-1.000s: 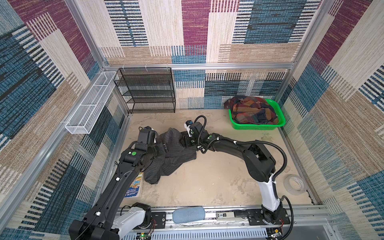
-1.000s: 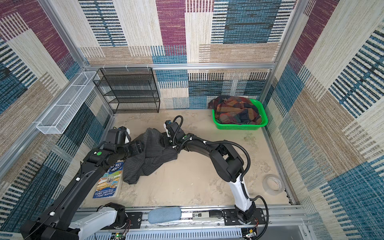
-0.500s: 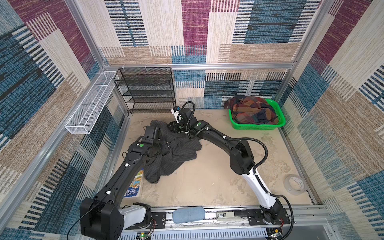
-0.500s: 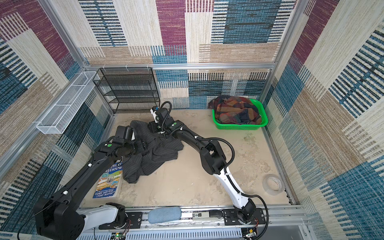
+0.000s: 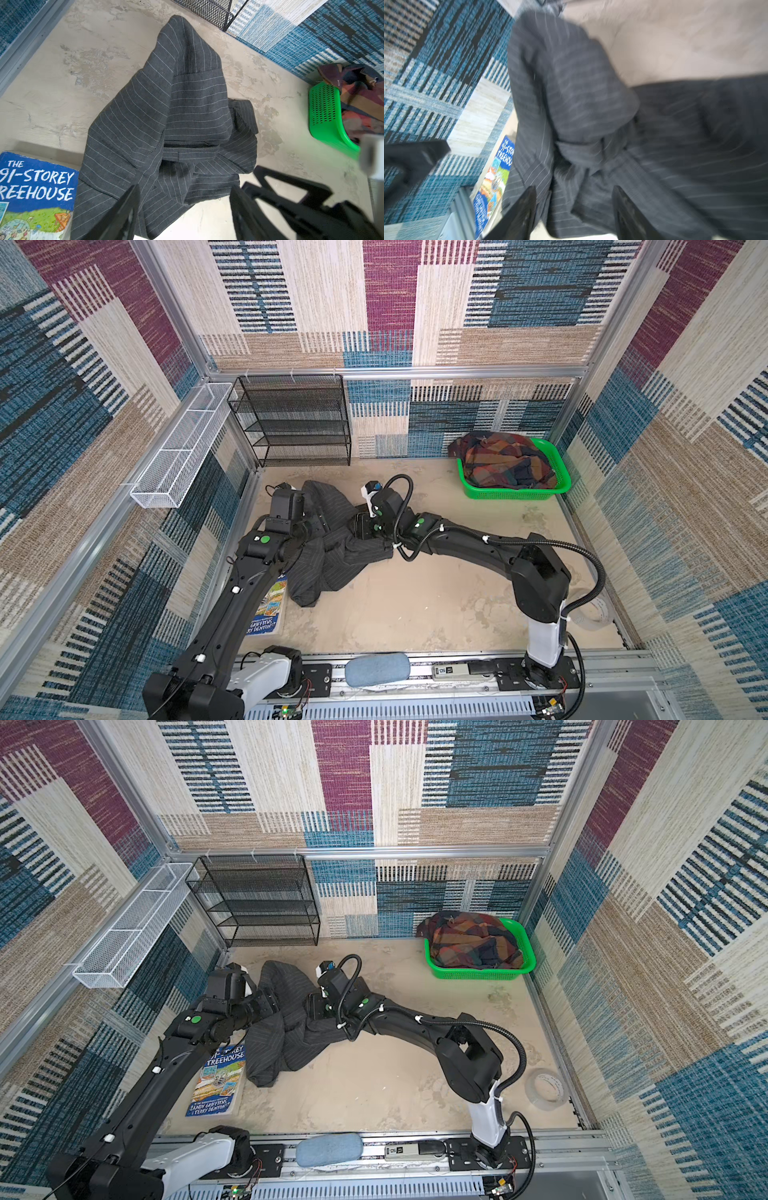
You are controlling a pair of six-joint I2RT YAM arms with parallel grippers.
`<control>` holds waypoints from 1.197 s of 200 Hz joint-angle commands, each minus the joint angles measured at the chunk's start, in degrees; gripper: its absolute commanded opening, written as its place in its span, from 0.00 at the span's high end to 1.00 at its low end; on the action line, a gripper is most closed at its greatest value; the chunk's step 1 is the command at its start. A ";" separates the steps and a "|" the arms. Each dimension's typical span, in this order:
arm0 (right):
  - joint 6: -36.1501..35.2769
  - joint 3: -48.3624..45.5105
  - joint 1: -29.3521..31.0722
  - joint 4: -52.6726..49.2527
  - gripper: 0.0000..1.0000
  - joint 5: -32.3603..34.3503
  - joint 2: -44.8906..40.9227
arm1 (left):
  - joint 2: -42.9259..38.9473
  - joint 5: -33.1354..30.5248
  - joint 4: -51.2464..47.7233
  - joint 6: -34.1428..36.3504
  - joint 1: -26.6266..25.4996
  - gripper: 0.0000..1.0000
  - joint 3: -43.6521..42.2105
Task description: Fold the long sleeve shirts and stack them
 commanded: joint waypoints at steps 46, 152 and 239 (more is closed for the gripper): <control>11.32 -3.12 -0.14 16.80 0.44 -5.89 5.54 | -3.14 -0.48 -1.83 0.65 0.69 0.28 -1.69; 15.16 -0.52 -0.57 18.49 0.47 -7.88 11.24 | -3.22 0.07 -1.56 1.24 1.92 0.28 -2.48; 15.39 -1.71 -1.09 22.41 0.46 -8.25 12.12 | -3.08 0.78 -1.06 1.14 2.38 0.29 -3.18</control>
